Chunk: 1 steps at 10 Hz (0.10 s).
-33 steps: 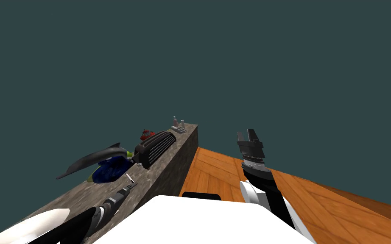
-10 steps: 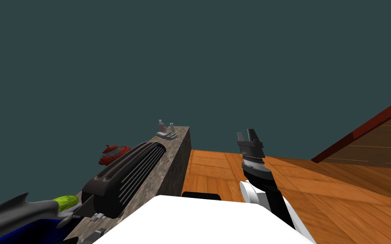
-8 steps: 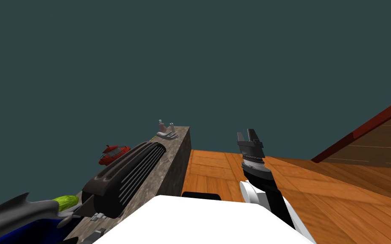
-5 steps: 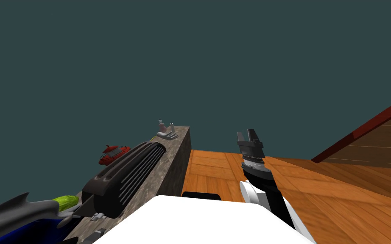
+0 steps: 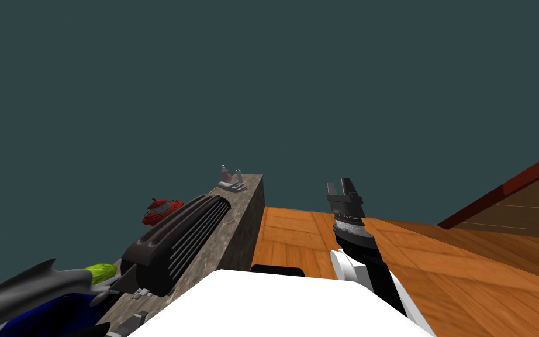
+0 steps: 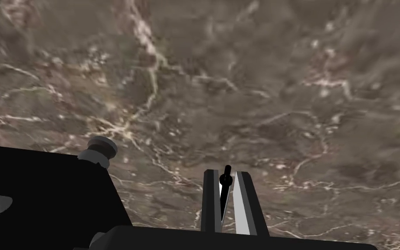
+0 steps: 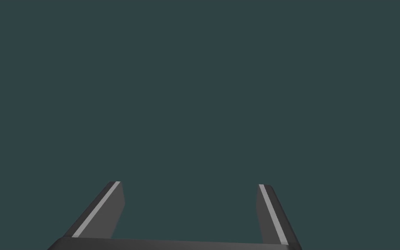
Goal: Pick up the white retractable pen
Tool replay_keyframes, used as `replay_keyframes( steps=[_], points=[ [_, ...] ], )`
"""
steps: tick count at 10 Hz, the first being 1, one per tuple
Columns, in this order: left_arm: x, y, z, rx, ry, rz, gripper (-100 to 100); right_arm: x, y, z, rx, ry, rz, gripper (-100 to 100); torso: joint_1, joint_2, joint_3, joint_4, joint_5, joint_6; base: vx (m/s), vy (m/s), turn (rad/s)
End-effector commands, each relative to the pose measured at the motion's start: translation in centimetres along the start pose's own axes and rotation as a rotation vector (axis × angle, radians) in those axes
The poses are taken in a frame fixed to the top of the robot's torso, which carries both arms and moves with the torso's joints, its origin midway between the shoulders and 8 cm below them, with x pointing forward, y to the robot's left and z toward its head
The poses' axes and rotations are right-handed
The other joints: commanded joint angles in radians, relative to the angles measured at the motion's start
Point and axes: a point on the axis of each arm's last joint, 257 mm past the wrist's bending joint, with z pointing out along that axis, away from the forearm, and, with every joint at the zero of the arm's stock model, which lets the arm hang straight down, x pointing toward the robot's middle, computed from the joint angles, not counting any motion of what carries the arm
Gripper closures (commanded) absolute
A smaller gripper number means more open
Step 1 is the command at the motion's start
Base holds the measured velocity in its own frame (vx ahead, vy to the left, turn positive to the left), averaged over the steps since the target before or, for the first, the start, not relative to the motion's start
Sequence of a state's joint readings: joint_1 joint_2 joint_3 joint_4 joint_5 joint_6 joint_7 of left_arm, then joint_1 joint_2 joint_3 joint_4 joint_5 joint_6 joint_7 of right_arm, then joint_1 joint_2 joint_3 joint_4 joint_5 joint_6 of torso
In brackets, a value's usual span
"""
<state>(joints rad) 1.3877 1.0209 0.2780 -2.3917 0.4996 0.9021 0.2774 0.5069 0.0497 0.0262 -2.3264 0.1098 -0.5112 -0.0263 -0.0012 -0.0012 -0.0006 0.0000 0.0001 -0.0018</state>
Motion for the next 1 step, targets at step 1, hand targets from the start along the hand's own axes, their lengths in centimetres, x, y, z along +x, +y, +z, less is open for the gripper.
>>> replay_keyframes(
  steps=[1],
  points=[
    [0.00,0.00,0.00,0.000,0.000,0.000,0,0.00,0.00,0.00,0.000,0.000,0.000,0,0.000,0.000,0.000,0.000,0.000,0.000,0.000,0.000,0.000]
  ],
)
